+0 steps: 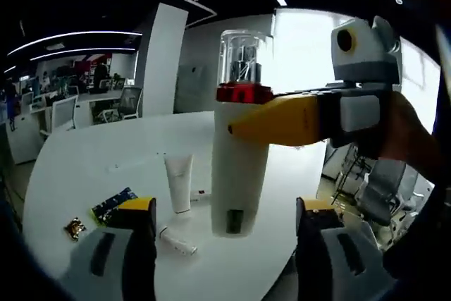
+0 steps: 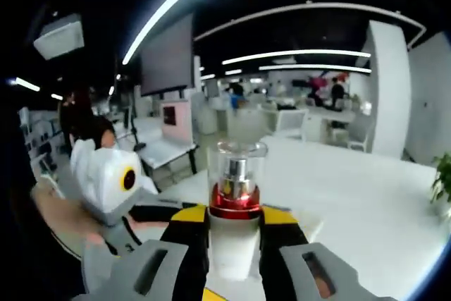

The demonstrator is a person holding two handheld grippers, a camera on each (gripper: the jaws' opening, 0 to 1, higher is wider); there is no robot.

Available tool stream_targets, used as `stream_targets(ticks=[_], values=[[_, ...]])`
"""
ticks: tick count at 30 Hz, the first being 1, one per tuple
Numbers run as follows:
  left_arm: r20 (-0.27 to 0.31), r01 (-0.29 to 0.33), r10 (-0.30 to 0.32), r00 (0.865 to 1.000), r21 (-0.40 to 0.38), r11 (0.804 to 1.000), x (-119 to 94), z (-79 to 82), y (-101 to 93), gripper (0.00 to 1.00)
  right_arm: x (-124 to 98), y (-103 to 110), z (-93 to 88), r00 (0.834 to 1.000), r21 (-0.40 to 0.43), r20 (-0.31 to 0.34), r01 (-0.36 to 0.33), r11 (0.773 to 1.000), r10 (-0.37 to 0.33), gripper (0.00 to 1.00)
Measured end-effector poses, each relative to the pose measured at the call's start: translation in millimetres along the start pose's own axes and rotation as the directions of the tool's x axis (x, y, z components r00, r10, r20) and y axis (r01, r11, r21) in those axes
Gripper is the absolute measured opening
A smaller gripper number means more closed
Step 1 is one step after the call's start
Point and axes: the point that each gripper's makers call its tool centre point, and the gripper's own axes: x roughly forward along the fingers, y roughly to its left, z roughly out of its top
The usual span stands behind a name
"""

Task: Arrange the skincare products in the storage area until every visible bottle or jar stands upright without overlapping.

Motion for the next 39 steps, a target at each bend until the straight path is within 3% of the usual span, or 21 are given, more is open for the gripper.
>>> stream_targets(ticks=[6,14,24,27,29,30,32,34,37,39], values=[[0.077,-0.018,0.015,0.997,0.041,0.999,-6.4,21.0,-3.1,0.55,-4.4,9.1,4.6,1.000,0.000,0.015,0.000,1.000,0.000,0.17],[0.128,-0.017,0.006,0.992,0.086,0.996,-10.4,36.6,-13.1,0.34,-14.1,16.6,6.2,1.000,-0.001,0.028,0.006,1.000,-0.006,0.17],[0.134,0.000,-0.012,0.991,0.095,0.995,-9.2,41.5,-22.8,0.34,-28.2,16.8,8.5,0.999,-0.009,0.051,0.012,1.000,-0.012,0.18],[0.139,0.057,-0.067,0.988,0.081,0.995,-12.2,43.7,-30.5,0.33,-33.2,18.9,9.7,0.998,-0.012,0.063,-0.003,1.000,0.004,0.18],[0.137,0.102,-0.107,0.985,0.046,0.994,-15.4,44.1,-34.5,0.33,-36.4,23.8,11.6,0.994,-0.034,0.092,-0.055,0.998,0.057,0.19],[0.134,0.114,-0.121,0.983,0.063,0.992,-16.5,43.6,-36.1,0.33,-38.6,24.8,10.4,0.994,-0.012,0.081,-0.078,0.997,0.079,0.20],[0.093,0.156,-0.168,0.981,0.120,0.980,-19.6,38.2,-45.0,0.33,-42.3,29.9,7.3,0.989,-0.056,0.059,-0.134,0.989,0.137,0.21],[0.091,0.174,-0.185,0.979,0.118,0.978,-22.9,38.4,-49.7,0.33,-45.5,31.4,6.4,0.986,-0.050,0.057,-0.151,0.987,0.154,0.22],[0.108,0.242,-0.252,0.962,0.100,0.965,-31.3,44.2,-60.2,0.33,-55.4,42.2,13.3,0.961,-0.067,0.084,-0.257,0.964,0.262,0.24],[0.111,0.286,-0.297,0.948,0.106,0.952,-36.3,47.7,-67.4,0.33,-62.6,48.0,18.5,0.934,-0.071,0.089,-0.341,0.938,0.346,0.25]])
